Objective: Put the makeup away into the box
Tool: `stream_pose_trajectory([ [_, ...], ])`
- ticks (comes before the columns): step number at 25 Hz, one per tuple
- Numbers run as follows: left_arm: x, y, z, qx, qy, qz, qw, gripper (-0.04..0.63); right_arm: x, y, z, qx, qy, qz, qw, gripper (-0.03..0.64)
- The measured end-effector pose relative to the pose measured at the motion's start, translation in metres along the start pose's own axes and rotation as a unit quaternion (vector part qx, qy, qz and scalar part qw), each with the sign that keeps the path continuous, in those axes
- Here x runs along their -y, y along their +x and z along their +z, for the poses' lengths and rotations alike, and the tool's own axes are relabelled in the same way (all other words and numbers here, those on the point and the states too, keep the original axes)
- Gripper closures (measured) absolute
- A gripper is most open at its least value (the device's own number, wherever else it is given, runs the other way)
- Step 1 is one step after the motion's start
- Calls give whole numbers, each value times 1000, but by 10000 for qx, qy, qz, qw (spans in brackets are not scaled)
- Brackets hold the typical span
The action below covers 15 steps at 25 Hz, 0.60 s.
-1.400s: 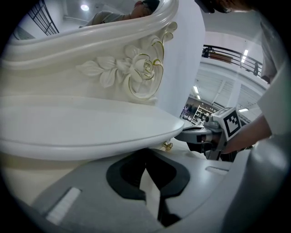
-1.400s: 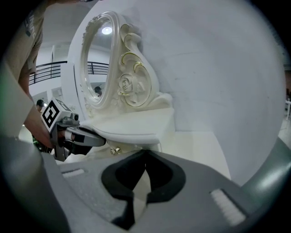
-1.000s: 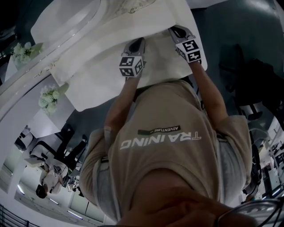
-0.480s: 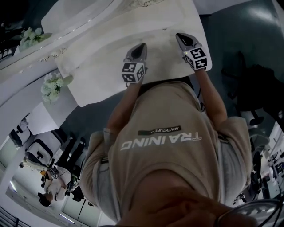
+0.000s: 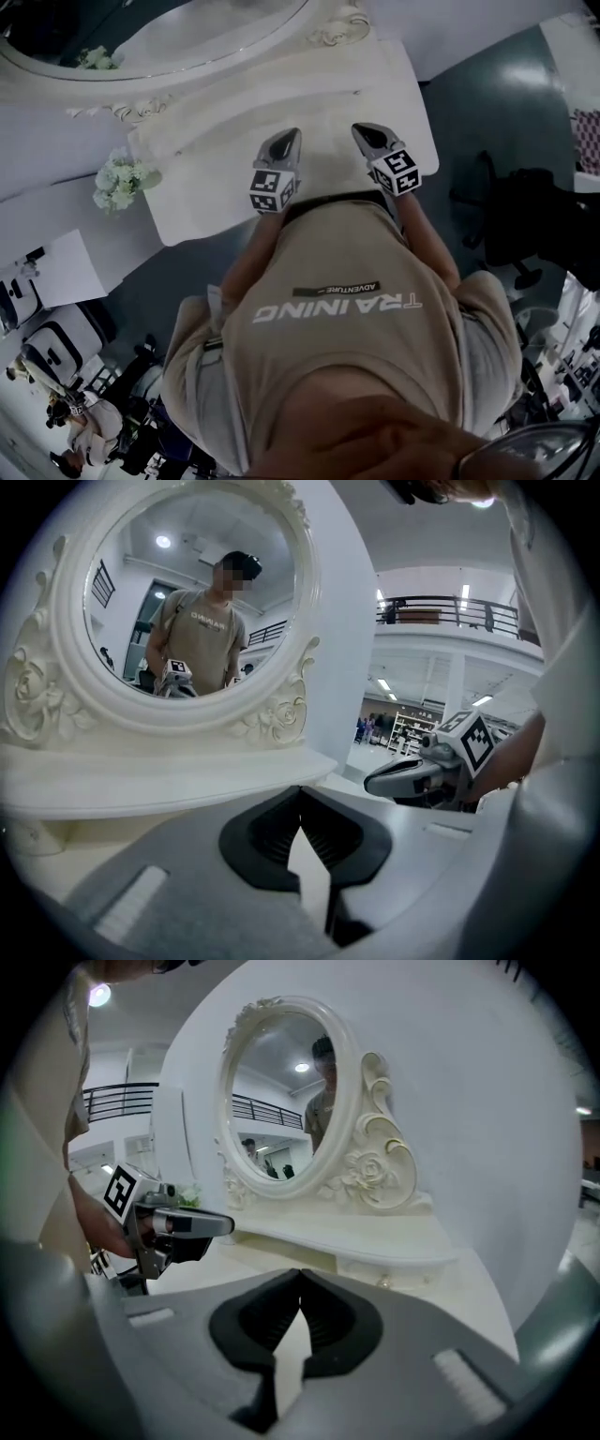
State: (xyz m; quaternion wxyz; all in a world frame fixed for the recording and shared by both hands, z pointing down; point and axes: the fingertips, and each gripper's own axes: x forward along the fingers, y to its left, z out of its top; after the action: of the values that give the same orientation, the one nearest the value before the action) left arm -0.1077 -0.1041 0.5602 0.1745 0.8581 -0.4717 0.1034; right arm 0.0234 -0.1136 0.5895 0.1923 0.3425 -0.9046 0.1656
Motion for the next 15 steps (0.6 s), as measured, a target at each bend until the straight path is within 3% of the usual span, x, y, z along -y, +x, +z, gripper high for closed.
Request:
stream_pose_trajectory([
  [8,-17,-64,12,368,498,-21,9981,588,-76,2,33,477,-365,329,9977,612],
  [15,-59,-107,12,577,280,278,9976,588,-123,9,70,733,-635,578,9936,613],
])
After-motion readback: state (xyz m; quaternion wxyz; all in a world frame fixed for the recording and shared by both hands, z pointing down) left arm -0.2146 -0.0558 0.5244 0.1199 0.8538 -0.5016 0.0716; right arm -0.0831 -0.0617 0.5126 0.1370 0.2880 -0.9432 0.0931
